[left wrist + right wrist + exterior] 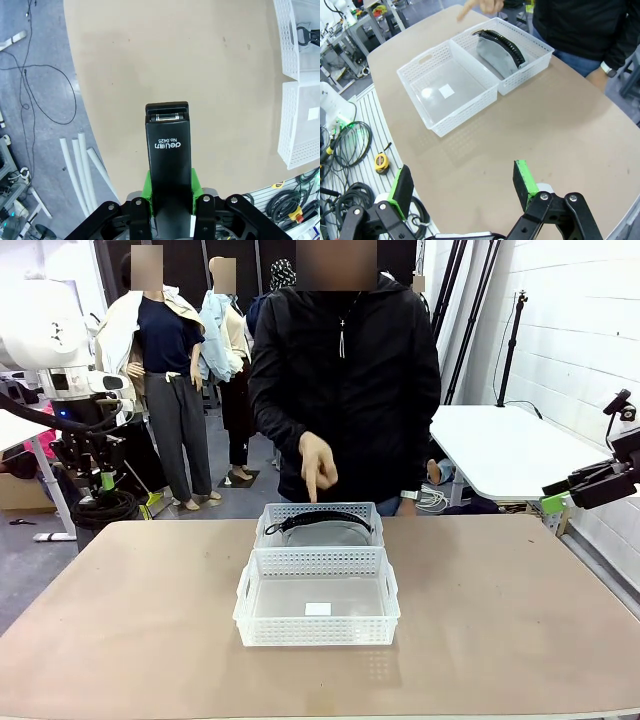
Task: Distribute items into two baskets.
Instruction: Place the picked Stapler into the Organizing basket as instructed by the person.
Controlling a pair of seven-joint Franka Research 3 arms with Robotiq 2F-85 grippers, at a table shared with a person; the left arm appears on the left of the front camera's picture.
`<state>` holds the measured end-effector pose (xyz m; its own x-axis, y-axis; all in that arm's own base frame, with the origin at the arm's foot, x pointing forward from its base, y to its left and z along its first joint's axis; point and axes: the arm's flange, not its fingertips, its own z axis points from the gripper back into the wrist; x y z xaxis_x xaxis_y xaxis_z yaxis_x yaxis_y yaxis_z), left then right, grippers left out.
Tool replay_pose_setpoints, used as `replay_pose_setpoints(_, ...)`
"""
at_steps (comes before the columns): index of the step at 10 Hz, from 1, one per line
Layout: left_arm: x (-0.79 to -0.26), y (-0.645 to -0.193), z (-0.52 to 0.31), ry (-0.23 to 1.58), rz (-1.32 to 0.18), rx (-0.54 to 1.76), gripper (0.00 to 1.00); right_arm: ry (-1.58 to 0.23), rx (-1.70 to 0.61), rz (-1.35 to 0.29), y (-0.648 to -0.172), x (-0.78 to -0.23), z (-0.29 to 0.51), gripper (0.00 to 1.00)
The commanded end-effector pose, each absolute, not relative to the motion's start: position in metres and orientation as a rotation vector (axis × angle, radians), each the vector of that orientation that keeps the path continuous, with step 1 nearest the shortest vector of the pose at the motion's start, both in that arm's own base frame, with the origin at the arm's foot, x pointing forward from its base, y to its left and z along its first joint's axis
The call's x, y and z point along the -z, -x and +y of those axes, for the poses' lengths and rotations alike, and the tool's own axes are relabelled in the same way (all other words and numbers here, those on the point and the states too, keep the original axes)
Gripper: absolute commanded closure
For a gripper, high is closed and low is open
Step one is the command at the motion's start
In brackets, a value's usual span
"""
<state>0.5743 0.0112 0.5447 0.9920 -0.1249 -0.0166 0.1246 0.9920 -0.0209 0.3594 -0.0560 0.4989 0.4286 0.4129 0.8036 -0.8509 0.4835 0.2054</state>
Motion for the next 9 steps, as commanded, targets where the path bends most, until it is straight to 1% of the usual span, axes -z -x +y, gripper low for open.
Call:
replay_pose_setpoints(1,-0.5492,-0.5753,0.0123,0.03,0.016,0.117,1.0,-0.687,-0.868,-0.79,-0.358,-0.4939,-0.0543,0.0)
replay_pose_setpoints(9,-0.5492,-0.5753,0.0123,0.03,0.016,0.117,1.0,-0.687,-0.868,-0.79,-0.358,-0.4939,-0.0543,0.0)
